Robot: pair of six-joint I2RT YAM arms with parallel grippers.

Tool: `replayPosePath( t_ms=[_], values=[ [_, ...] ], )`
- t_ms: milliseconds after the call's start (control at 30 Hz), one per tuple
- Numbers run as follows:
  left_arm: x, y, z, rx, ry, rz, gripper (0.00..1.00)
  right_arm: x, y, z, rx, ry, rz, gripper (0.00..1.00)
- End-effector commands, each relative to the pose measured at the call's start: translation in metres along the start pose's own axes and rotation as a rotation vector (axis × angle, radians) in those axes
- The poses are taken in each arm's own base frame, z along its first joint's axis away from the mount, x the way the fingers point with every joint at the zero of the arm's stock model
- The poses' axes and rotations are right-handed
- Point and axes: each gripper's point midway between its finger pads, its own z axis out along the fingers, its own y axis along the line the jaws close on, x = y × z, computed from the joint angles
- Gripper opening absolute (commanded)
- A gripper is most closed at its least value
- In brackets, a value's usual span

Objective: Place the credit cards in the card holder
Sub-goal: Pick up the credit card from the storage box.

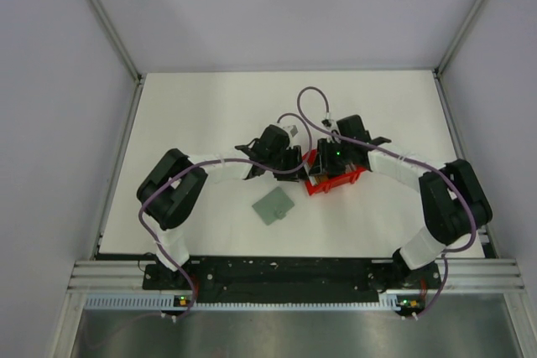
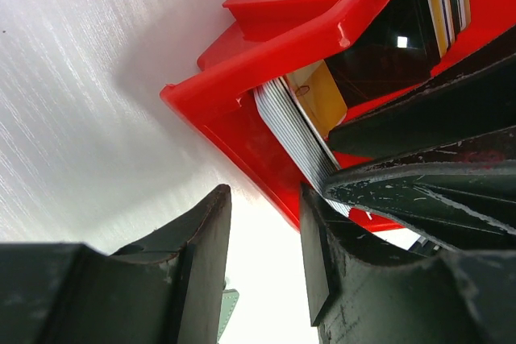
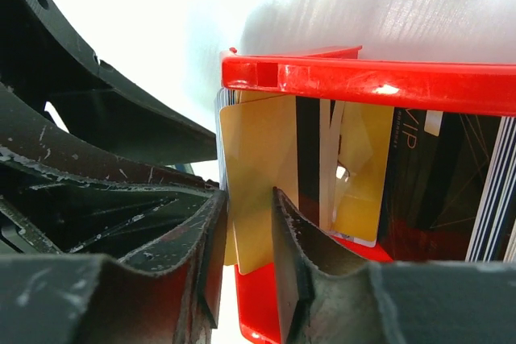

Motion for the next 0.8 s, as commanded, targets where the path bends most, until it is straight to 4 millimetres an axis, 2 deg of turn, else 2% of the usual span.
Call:
replayPosePath(
  t_ms=[0,433,767],
  values=[
    [-0.018,-0.025,-0.005,0.073,-0.057,0.026,0.44,-0.020,0.015,-0.012,-0.037,-0.072,-0.028,0.25],
    [-0.015,-0.022,-0.003,0.071,-0.049,0.019,0.44,-0.023,0.017,-0.023,-0.030,-0.097,-0.045,0.23],
    [-0.016,-0.024,-0.003,0.079,-0.049,0.022,0.43,-0.012,0.014,-0.011,-0.044,-0.037,-0.030,0.27]
  ],
)
